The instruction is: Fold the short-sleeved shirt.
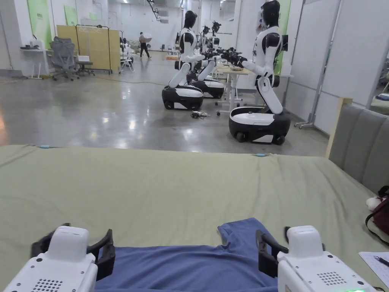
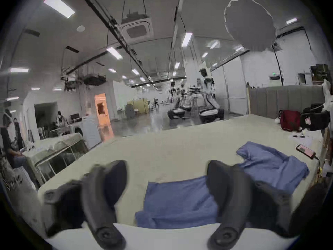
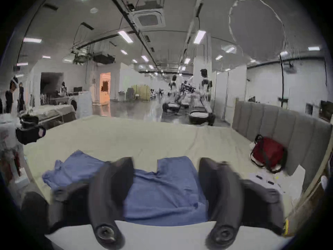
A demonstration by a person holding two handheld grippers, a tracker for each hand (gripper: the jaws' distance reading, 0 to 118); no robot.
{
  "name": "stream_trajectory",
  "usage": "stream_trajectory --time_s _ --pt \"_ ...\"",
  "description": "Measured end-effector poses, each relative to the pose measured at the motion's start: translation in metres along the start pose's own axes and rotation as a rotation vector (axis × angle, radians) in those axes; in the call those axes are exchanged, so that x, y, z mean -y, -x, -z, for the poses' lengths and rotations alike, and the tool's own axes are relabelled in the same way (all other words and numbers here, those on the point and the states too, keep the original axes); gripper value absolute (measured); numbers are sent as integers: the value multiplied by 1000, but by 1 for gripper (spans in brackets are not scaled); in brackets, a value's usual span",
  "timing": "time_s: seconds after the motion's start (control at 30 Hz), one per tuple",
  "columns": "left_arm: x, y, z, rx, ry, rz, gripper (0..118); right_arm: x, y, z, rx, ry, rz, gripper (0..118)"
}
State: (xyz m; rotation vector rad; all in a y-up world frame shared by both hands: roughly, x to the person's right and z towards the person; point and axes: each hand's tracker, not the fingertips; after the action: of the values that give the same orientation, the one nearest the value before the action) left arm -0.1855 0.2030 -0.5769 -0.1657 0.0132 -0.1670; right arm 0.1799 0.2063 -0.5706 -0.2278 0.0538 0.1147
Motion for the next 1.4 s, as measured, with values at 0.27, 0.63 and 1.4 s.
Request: stream_trajectory --time_s 0.27,0.63,1.4 --pt "22 45 57 -1 273 -14 0 17 -4 27 -24 63 -32 5" --pt "71 81 219 -34 647 62 113 38 -31 77 -37 190 39 5" --pt "42 30 229 41 568 221 0 61 -118 304 22 777 -15 93"
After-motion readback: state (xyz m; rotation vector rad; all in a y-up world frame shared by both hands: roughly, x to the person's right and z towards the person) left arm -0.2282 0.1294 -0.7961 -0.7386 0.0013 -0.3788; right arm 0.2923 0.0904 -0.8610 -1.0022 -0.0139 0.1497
